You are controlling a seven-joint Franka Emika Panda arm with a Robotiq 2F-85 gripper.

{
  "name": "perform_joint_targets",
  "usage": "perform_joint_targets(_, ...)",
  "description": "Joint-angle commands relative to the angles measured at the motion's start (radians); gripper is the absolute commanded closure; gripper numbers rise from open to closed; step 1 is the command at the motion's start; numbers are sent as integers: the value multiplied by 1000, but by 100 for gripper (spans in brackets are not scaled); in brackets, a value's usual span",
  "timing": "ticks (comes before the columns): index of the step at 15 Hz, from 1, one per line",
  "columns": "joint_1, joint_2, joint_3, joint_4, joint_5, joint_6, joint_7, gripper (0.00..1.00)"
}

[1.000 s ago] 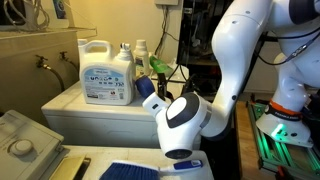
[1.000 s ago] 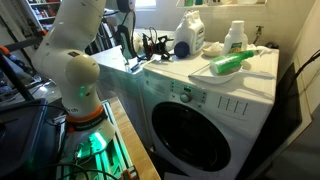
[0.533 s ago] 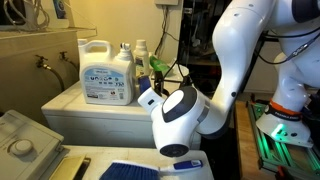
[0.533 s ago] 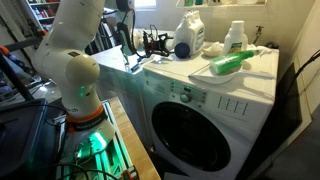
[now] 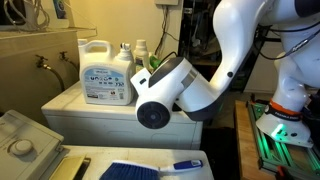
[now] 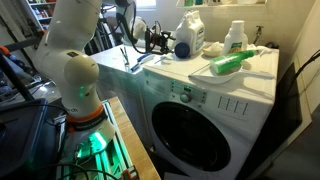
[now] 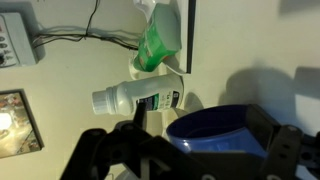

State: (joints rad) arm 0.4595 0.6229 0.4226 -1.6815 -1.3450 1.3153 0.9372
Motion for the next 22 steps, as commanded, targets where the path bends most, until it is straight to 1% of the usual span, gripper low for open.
perform_joint_targets(1, -26, -57, -22, 15, 171, 58, 36, 0)
perform_joint_targets(3, -32, -79, -37, 28, 266, 72, 25, 0)
perform_joint_targets(4, 13, -53, -68, 40, 196, 56, 12, 0)
perform_joint_targets(6, 8, -70, -75, 45, 243, 60, 12, 0)
perform_joint_targets(8, 8, -73, -76, 47, 253, 61, 11, 0)
perform_joint_targets(13, -23, -119, -78, 47, 346, 178, 20, 0)
perform_joint_targets(16, -40, -161, -89, 29, 431, 261, 17, 0)
perform_joint_targets(22, -81, -268, -124, -61, 598, 441, 5, 0)
